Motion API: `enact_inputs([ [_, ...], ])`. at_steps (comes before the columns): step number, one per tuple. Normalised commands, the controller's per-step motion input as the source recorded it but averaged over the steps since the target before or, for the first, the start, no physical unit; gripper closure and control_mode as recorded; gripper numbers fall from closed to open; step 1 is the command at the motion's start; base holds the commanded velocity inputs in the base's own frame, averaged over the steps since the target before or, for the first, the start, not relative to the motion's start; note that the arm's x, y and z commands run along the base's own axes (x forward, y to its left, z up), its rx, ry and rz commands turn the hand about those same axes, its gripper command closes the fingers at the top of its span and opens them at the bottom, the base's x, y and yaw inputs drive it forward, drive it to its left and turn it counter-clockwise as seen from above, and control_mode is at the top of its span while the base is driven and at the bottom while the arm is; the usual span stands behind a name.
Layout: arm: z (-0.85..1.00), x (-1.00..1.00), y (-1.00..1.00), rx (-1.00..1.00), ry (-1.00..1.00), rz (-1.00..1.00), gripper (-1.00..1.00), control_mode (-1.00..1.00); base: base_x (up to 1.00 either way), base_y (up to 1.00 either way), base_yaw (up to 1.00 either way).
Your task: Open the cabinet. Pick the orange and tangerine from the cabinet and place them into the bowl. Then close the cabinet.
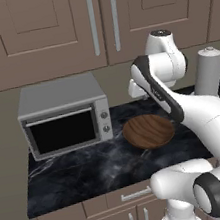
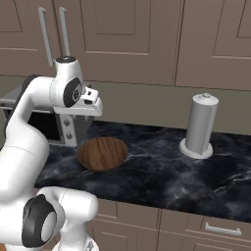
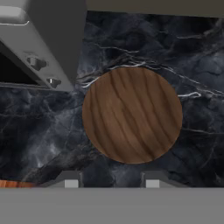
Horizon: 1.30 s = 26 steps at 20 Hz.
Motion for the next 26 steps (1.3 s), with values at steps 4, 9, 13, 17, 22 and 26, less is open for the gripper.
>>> enact_inputs([
  [4, -0.04, 0.04, 0.06, 0.0, -0.02, 0.0, -1.0, -1.0, 0.0, 0.0, 0.0],
  [9, -0.07, 0.0, 0.12, 0.0, -0.04, 0.0, -1.0, -1.0, 0.0, 0.0, 0.0],
  [13, 0.0, 0.0, 0.03, 0.0, -0.05, 0.0, -1.0, -1.0, 0.0, 0.0, 0.0],
  [17, 0.19, 0.0, 0.05, 0.0, -0.06, 0.0, -1.0, -1.0, 0.0, 0.0, 0.0],
  [22, 0.48, 0.0, 0.1, 0.0, -0.08, -0.01, -1.0, -1.0, 0.0, 0.0, 0.0],
  [26, 0.59, 0.0, 0.11, 0.0, -0.1, -0.05, -1.0, -1.0, 0.0, 0.0, 0.0],
])
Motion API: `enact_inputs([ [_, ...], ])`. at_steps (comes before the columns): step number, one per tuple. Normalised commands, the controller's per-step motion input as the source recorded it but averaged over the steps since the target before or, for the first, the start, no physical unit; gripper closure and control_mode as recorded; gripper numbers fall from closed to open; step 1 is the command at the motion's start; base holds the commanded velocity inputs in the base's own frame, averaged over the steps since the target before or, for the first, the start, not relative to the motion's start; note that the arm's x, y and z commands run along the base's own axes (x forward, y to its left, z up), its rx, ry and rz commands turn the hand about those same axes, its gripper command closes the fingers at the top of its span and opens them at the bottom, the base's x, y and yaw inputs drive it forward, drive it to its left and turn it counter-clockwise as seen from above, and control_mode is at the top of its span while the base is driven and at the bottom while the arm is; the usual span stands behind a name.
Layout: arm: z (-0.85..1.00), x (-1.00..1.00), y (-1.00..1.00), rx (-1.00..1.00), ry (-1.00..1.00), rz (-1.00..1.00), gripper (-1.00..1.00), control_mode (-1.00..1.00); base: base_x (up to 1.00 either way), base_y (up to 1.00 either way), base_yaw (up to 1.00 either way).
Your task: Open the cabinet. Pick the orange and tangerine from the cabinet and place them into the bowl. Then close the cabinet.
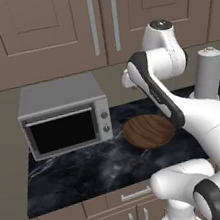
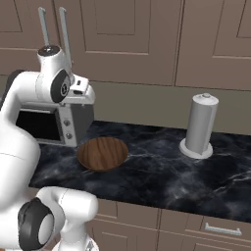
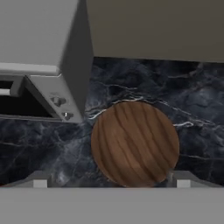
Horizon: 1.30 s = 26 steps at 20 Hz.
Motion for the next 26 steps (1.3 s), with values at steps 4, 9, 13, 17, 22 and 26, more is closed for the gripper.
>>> enact_inputs([
  [4, 0.57, -0.04, 0.06, 0.0, -0.14, -0.05, -1.0, -1.0, 0.0, 0.0, 0.0],
  [9, 0.52, -0.1, 0.08, 0.0, -0.25, -0.06, -1.0, -1.0, 0.0, 0.0, 0.0],
  [13, 0.46, -0.03, 0.15, -0.01, -0.32, -0.05, -1.0, -1.0, 0.0, 0.0, 0.0],
  [17, 0.37, 0.0, 0.26, 0.0, -0.31, -0.02, -1.0, -1.0, 0.0, 0.0, 0.0],
  [22, 0.36, 0.0, 0.23, 0.0, -0.18, 0.0, -1.0, -1.0, 0.0, 0.0, 0.0],
  [26, 0.41, 0.0, 0.07, 0.0, -0.02, 0.0, -1.0, -1.0, 0.0, 0.0, 0.0],
])
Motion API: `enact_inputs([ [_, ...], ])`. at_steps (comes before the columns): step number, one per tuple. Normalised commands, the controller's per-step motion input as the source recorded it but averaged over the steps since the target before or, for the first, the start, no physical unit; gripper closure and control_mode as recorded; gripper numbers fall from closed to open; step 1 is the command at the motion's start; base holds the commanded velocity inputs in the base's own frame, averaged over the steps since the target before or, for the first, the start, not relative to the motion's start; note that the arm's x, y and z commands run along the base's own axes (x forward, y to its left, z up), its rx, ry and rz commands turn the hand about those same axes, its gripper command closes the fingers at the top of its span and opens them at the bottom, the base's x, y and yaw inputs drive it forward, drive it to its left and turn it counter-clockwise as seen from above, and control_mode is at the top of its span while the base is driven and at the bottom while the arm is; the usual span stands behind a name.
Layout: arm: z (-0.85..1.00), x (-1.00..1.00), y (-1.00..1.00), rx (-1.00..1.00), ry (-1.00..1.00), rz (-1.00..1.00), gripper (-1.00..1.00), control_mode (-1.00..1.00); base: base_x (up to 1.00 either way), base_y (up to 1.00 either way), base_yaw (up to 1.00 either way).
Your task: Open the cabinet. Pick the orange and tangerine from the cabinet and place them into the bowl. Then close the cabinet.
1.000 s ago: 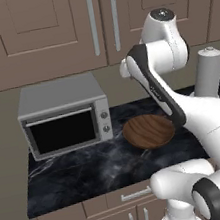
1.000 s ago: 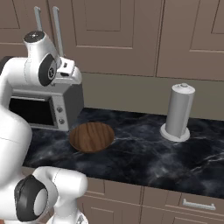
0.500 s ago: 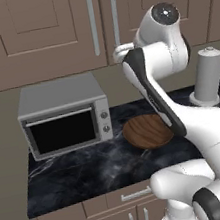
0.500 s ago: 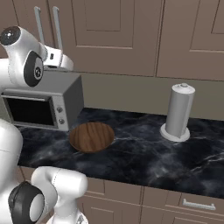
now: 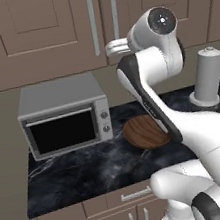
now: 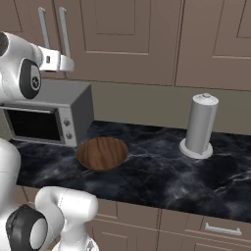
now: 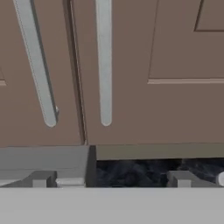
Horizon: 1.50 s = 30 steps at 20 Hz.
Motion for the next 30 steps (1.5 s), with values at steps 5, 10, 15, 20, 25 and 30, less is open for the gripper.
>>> enact_inputs([
  [5, 0.39, 0.0, 0.0, 0.0, 0.0, 0.0, -1.0, -1.0, 0.0, 0.0, 0.0],
  [10, 0.28, 0.0, 0.0, 0.0, -0.05, 0.0, -1.0, -1.0, 0.0, 0.0, 0.0],
  [15, 0.03, 0.07, 0.0, 0.0, -0.12, 0.0, -1.0, -1.0, 0.0, 0.0, 0.0],
  [20, 0.0, 0.25, 0.0, 0.0, -0.04, 0.0, -1.0, -1.0, 0.0, 0.0, 0.0],
  [25, 0.0, 0.37, 0.0, 0.0, 0.0, 0.0, -1.0, -1.0, 0.0, 0.0, 0.0],
  [30, 0.0, 0.43, 0.0, 0.0, 0.0, 0.0, -1.0, -1.0, 0.0, 0.0, 0.0],
])
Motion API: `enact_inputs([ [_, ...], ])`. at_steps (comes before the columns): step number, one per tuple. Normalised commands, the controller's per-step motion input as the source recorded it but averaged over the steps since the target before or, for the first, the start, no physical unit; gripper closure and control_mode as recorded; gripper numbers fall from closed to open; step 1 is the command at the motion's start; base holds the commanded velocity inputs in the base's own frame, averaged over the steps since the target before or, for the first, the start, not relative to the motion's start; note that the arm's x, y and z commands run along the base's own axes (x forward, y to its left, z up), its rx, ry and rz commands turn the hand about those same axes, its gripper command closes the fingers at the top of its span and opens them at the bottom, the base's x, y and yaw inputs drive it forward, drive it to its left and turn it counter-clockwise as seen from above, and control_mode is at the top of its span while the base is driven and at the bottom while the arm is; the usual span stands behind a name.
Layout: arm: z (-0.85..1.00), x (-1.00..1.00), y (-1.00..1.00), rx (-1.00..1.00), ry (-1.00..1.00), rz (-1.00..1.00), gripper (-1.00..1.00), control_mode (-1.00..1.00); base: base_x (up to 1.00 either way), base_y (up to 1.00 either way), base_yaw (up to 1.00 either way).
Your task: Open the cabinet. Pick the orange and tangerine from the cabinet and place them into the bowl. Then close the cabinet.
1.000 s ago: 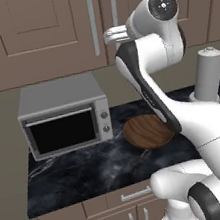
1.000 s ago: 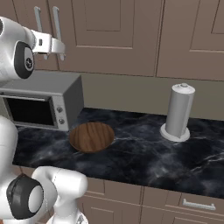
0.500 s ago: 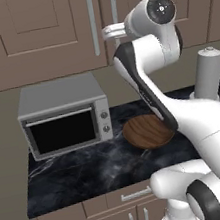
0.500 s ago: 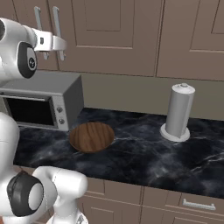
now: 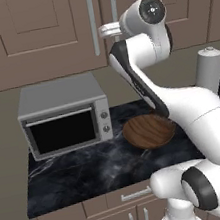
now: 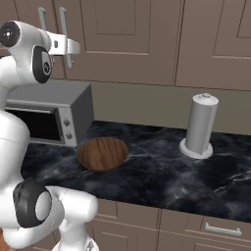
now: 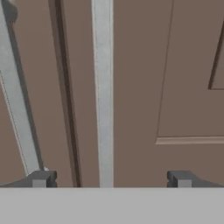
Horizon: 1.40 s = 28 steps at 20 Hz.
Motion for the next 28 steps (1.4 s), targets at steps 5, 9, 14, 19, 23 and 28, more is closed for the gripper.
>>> enact_inputs([
  [5, 0.0, 0.46, 0.0, 0.0, 0.0, 0.01, -1.0, -1.0, 0.0, 0.0, 0.0],
  [9, 0.0, 0.45, 0.0, 0.0, 0.0, 0.05, -1.0, -1.0, 0.0, 0.0, 0.0],
  [14, 0.0, 0.32, 0.0, 0.0, -0.01, 0.03, -1.0, -1.0, 0.0, 0.0, 0.0],
  [19, -0.05, 0.19, 0.0, 0.0, -0.08, 0.01, -1.0, -1.0, 0.0, 0.0, 0.0],
  [23, -0.14, 0.25, 0.0, 0.0, -0.08, 0.0, -1.0, -1.0, 0.0, 0.0, 0.0],
  [28, -0.12, 0.24, 0.0, 0.0, -0.02, 0.0, -1.0, -1.0, 0.0, 0.0, 0.0],
])
